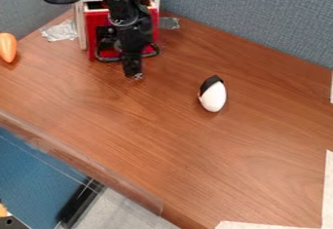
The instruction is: Opens the drawer
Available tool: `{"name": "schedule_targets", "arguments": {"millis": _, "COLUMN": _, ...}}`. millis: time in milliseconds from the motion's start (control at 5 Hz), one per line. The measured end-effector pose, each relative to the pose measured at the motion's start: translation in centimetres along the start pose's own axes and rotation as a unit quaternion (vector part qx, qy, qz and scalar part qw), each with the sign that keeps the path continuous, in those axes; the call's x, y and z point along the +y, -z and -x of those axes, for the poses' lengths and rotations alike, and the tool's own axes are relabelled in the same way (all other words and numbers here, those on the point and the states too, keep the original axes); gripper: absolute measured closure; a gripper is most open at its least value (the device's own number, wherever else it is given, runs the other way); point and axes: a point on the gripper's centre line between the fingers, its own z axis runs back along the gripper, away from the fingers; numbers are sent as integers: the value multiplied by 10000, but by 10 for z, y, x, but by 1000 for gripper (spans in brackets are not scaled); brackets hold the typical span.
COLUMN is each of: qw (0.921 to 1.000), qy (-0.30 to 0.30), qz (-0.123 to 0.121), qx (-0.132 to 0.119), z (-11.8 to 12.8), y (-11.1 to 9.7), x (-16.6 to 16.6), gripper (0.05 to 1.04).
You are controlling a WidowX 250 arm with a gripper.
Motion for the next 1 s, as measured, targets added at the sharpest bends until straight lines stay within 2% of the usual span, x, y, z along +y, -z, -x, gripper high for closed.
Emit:
{"name": "schedule_targets", "arguments": {"millis": 400, "qw": 9998, "qy": 96, "qz": 132, "qx": -76, "z": -2, "y": -15, "x": -27, "gripper": 952}}
{"name": "schedule_targets", "arguments": {"millis": 1000, "qw": 9993, "qy": -83, "qz": 356, "qx": 29, "z": -12, "y": -13, "x": -62, "gripper": 952}}
